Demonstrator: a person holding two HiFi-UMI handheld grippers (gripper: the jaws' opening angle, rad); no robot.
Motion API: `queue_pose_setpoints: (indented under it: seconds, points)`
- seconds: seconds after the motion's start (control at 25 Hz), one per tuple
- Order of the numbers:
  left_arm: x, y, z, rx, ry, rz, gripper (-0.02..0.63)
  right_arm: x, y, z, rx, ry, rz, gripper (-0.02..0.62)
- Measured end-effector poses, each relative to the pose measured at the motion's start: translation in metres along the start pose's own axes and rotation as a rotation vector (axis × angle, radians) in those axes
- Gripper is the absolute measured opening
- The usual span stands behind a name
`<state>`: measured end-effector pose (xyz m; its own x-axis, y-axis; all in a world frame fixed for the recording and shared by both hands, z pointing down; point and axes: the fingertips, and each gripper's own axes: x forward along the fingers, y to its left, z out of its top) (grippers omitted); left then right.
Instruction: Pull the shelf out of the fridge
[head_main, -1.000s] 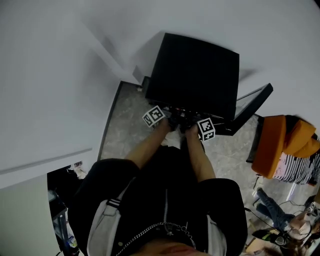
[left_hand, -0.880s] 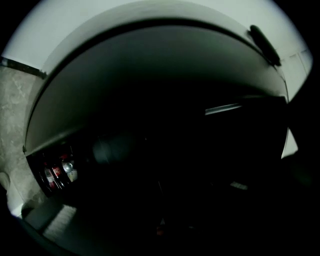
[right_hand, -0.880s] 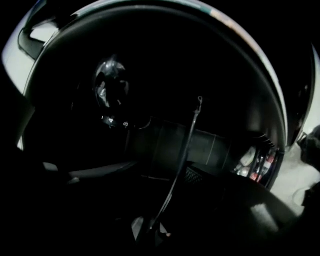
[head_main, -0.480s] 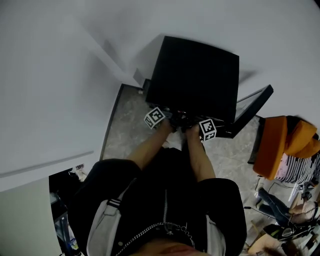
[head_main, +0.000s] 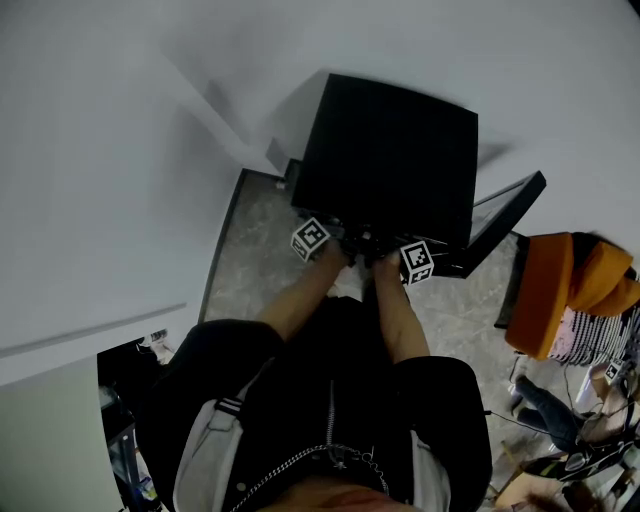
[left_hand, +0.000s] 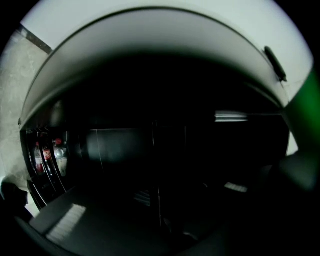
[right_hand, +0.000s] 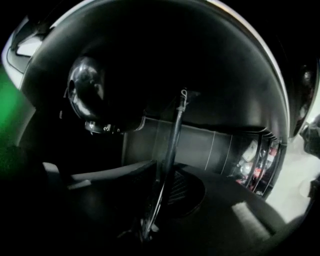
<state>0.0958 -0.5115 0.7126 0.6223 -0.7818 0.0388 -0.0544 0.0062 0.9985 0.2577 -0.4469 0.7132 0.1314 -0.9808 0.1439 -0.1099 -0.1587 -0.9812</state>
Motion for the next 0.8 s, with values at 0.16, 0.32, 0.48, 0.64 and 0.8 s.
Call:
queue_pose_setpoints:
  seconds: [0.16,0.32,0.48,0.64,0.8]
  points:
    - [-0.003,0.000,0.000,-0.011,0.003,-0.012,0.021,-0.003,0.000,-0.001,0.008,-0.002,0.005,0.026]
    - [-0.009,0.001,0.001,-0.017,0.003,-0.019,0.021,-0.008,-0.001,-0.004,0.017,0.001,0.006,0.034]
    - [-0.016,0.002,-0.003,-0.020,0.008,-0.026,0.020,-0.015,-0.005,-0.006,0.023,0.002,0.024,0.032]
    - [-0.024,0.004,-0.006,-0.023,0.009,-0.026,0.020,-0.024,-0.007,-0.008,0.042,0.001,0.021,0.029]
    - [-0.035,0.004,-0.009,-0.022,0.010,-0.024,0.020,-0.035,-0.010,-0.011,0.047,0.008,0.022,0.029]
